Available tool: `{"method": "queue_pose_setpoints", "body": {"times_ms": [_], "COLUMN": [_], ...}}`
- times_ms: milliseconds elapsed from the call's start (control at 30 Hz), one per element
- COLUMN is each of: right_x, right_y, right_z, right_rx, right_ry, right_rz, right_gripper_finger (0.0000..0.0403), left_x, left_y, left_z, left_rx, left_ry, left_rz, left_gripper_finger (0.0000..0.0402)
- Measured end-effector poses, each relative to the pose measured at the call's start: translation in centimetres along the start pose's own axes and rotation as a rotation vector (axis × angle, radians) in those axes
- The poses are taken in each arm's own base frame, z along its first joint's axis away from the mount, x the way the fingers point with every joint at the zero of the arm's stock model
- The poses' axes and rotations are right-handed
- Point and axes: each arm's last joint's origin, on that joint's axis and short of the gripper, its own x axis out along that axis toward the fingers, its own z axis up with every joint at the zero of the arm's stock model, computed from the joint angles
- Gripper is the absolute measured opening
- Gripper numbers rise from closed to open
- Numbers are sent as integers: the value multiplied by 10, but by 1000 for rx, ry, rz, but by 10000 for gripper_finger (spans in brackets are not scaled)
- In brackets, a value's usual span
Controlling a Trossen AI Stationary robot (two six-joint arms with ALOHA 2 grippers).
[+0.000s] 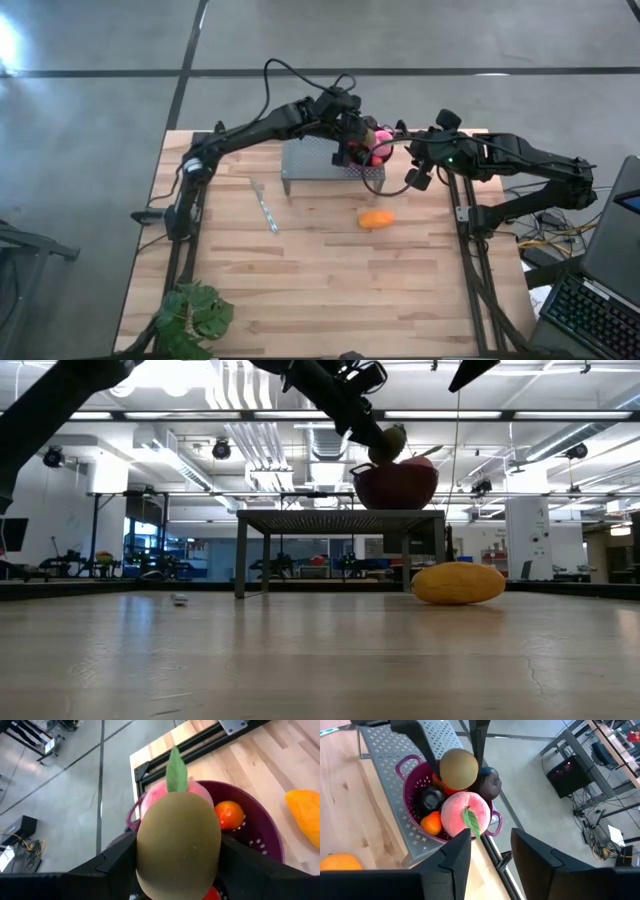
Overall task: Pick & Place Fruit
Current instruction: Put the kiwi into the purple bowl on the shelf
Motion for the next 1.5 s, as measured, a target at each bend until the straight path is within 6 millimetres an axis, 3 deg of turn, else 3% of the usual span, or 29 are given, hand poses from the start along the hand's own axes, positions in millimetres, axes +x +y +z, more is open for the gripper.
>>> {"method": "queue_pose_setpoints", "body": {"times_ms": [500,733,967,1500], "right_x": [0,0,0,0], "right_y": [0,0,0,1], "right_z": [0,0,0,0], "right_rx": [-2,-3,-3,-2], "right_ry": [3,4,4,3], "right_rz": [3,3,4,8], "right_gripper_finger": [161,166,146,103], "left_x": [15,16,17,17], "left_y": [-4,-6,-7,-18], "left_z": [-7,-7,-9,-9], "left_rx": [25,-21,-41,-15], "left_ry": [23,32,41,152], "left_rz": [-17,-24,-33,-35], "left_gripper_finger": [250,274,304,307]}}
